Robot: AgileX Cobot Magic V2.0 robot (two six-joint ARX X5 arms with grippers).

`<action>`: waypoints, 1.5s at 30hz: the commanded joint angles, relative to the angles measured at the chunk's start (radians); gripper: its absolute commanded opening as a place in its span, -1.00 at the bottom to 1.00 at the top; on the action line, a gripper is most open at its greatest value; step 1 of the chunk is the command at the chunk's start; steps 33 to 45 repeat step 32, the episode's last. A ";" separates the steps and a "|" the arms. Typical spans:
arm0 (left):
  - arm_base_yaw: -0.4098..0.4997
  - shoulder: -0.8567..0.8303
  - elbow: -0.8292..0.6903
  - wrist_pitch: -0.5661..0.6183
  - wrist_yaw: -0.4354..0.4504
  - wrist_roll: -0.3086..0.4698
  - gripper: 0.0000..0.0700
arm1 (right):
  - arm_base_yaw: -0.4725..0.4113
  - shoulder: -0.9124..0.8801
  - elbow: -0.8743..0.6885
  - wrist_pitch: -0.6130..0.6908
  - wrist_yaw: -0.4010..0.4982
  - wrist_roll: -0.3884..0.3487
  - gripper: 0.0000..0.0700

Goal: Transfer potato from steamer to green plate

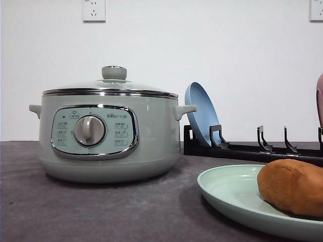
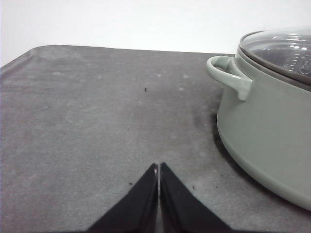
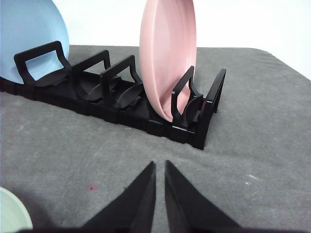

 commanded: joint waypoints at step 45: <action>0.002 -0.001 -0.020 -0.006 0.002 0.001 -1.00 | -0.001 -0.003 -0.005 0.015 0.000 -0.003 -0.94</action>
